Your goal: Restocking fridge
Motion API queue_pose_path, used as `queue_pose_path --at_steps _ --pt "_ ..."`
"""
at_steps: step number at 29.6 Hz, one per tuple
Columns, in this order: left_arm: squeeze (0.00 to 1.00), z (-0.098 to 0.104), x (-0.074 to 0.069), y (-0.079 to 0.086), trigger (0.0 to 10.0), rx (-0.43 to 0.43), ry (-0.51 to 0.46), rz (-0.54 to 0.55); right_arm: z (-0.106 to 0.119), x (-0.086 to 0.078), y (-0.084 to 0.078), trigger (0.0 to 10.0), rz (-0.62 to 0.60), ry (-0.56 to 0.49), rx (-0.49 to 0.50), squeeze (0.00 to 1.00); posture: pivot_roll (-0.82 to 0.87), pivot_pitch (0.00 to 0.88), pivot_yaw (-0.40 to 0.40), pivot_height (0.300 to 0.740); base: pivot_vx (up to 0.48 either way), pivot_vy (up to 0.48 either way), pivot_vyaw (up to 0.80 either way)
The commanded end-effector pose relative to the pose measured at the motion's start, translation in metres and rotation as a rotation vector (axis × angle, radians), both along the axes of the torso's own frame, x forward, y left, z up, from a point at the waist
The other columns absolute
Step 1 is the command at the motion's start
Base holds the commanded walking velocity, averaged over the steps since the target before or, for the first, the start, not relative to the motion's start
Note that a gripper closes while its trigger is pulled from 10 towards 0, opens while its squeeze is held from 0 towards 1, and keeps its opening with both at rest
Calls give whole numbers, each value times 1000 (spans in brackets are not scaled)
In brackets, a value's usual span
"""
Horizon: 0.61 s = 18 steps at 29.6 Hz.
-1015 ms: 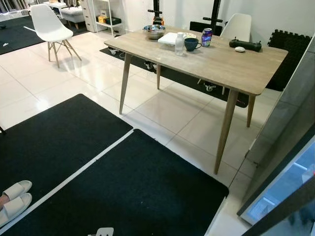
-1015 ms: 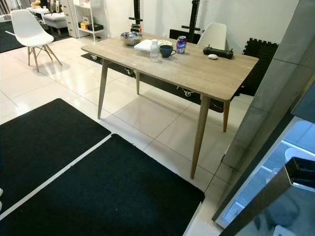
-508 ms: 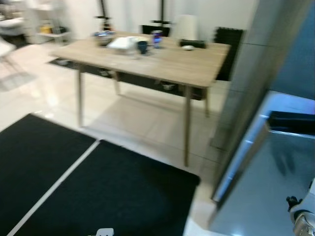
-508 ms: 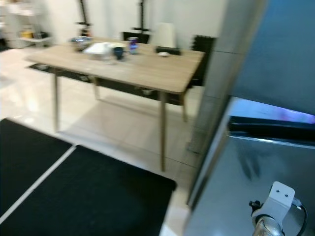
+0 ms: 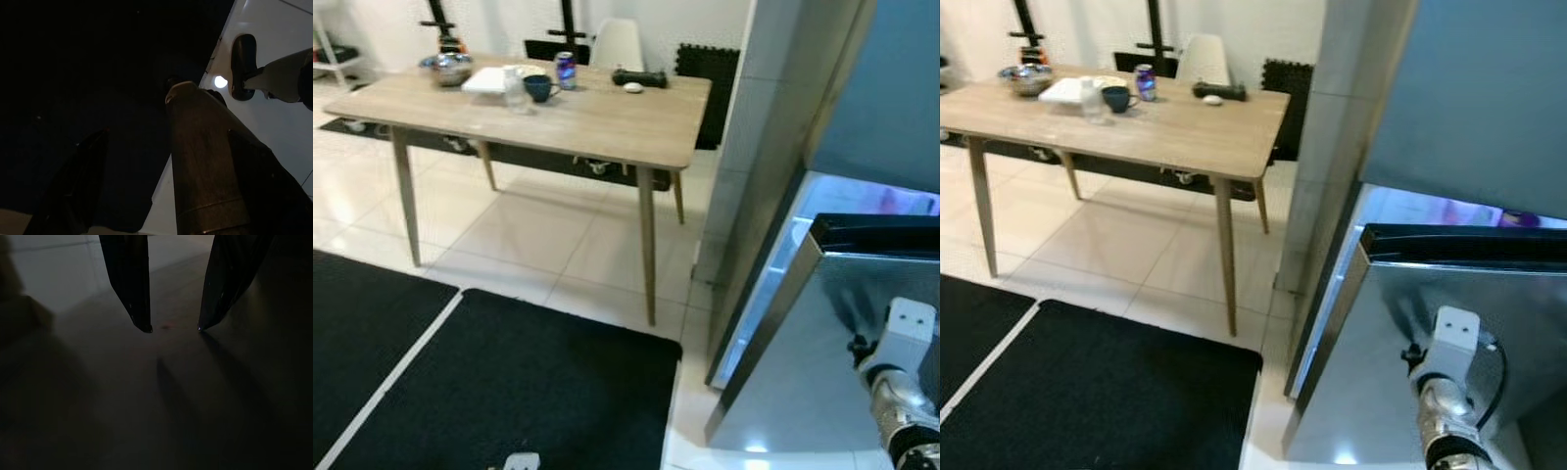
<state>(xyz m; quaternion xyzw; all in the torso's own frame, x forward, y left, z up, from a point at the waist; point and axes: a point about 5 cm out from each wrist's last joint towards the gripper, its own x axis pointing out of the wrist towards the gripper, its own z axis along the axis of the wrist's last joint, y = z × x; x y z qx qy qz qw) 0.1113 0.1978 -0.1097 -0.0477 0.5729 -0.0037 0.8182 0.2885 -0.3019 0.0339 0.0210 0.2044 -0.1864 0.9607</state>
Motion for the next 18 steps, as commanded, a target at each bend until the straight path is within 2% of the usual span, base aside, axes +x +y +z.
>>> queue_pose_path --at_steps 1,10,17,18 --pt "0 0 0 -3 10000 -7 3 0 -2 -2 -2 10000 -1 20 3 0 -94 0 -23 740 0 0 -800" --pt "0 0 1 -4 10000 -13 0 4 -5 -4 -1 10000 7 34 18 0 -93 0 -24 740 0 0 -800" --pt "0 0 0 -4 10000 -15 1 6 3 5 3 10000 51 2 21 0 -91 0 -24 740 0 0 -800" --pt "0 0 0 -4 10000 -18 0 9 7 9 5 10000 76 -8 10 0 -91 0 -24 740 0 0 0"
